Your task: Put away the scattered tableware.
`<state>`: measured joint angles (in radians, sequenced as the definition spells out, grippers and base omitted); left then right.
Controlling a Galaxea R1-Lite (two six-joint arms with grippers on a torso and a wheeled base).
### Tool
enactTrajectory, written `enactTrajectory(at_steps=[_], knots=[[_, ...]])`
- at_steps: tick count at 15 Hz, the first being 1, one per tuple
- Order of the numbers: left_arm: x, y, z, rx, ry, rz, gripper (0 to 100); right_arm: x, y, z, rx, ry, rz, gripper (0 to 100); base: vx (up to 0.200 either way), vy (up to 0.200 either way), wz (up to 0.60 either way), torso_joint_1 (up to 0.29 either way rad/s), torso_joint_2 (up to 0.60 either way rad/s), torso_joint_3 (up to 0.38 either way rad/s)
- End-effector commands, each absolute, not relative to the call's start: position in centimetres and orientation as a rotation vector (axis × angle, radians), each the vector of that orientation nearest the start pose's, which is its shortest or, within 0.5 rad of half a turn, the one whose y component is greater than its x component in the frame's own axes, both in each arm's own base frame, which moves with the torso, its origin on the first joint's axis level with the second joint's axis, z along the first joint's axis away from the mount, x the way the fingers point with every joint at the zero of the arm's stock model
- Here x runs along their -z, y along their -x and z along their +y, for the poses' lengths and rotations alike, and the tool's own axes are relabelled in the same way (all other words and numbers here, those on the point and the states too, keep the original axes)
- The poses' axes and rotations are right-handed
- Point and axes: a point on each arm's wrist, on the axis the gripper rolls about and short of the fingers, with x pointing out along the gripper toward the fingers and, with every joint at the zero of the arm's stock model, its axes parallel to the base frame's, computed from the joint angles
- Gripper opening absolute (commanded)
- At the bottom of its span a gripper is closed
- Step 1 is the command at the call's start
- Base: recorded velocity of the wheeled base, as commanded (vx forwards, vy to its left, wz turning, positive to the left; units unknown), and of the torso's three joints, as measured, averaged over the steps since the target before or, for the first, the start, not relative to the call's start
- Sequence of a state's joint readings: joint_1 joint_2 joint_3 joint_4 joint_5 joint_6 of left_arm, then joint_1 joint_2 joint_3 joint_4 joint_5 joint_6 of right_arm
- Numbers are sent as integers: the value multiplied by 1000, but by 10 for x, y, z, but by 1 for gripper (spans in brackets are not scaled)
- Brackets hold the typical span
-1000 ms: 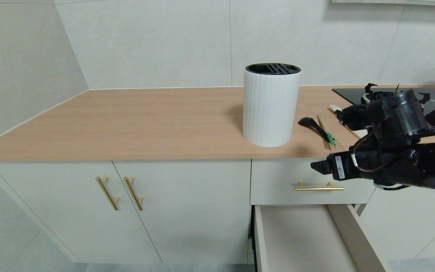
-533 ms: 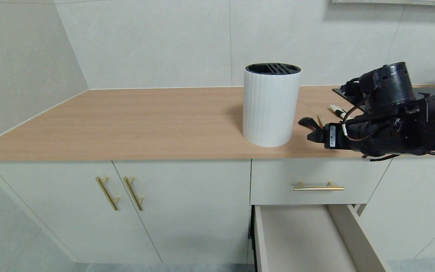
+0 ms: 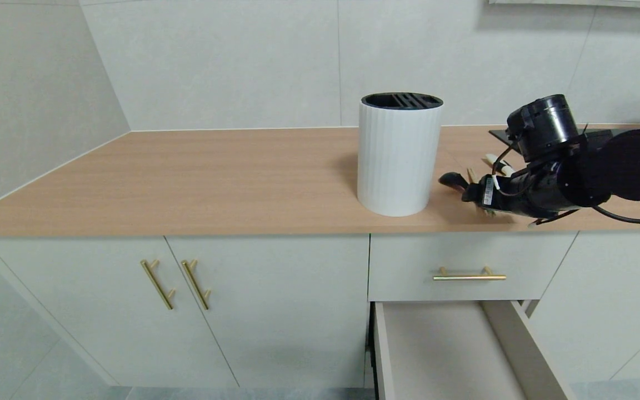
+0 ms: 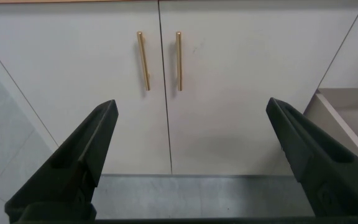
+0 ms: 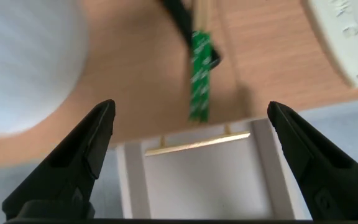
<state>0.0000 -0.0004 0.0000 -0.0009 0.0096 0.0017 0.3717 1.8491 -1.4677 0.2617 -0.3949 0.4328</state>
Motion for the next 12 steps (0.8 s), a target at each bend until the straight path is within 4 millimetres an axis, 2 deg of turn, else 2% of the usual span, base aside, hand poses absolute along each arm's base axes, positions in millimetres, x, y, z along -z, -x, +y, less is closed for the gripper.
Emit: enactTrajectory(at_steps=[1, 5, 6, 12], knots=[[-76, 23, 0, -9, -2, -2, 100, -223, -340, 121, 162, -171, 597, 100, 0, 0, 0, 0, 0, 0], [-76, 23, 0, -9, -2, -2, 100, -218, -343, 122, 164, -169, 606, 100, 0, 0, 0, 0, 0, 0], [-76, 23, 0, -9, -2, -2, 100, -217, -344, 123, 165, -168, 608, 0, 0, 0, 0, 0, 0, 0], [-76, 23, 0, -9, -2, -2, 100, -219, -342, 122, 165, -171, 606, 0, 0, 0, 0, 0, 0, 0]])
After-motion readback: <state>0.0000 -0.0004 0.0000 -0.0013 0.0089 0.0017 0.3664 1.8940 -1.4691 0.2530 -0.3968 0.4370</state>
